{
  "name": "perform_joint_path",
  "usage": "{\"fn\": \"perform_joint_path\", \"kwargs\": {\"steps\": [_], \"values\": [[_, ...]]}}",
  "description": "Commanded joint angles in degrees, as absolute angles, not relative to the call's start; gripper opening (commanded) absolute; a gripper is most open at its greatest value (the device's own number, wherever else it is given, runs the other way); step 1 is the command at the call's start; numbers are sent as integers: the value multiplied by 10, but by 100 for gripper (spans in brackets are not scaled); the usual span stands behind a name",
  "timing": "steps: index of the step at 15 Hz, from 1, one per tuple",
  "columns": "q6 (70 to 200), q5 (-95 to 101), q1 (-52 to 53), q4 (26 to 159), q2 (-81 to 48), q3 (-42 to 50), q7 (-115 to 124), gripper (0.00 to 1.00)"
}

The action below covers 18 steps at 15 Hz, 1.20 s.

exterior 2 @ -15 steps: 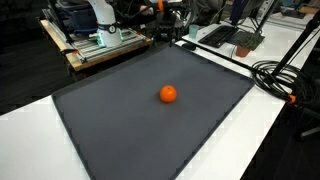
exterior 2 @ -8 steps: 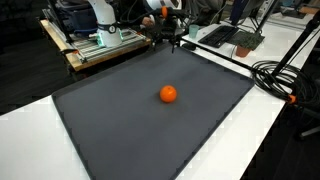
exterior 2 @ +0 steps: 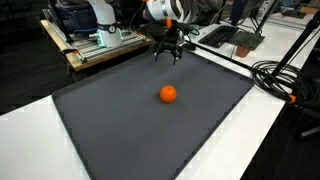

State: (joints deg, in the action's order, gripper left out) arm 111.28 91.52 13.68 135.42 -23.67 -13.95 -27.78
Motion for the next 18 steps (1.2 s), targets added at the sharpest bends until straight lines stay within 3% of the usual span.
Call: {"fn": "perform_joint_path", "kwargs": {"steps": [1,9,18], "values": [[1111,914,136,1354,-237,-144,-278,100],[1120,1018,114,1315,-281,-102,-320,100],[1197,1008,82,1252,-326,-86,-381,100]]}}
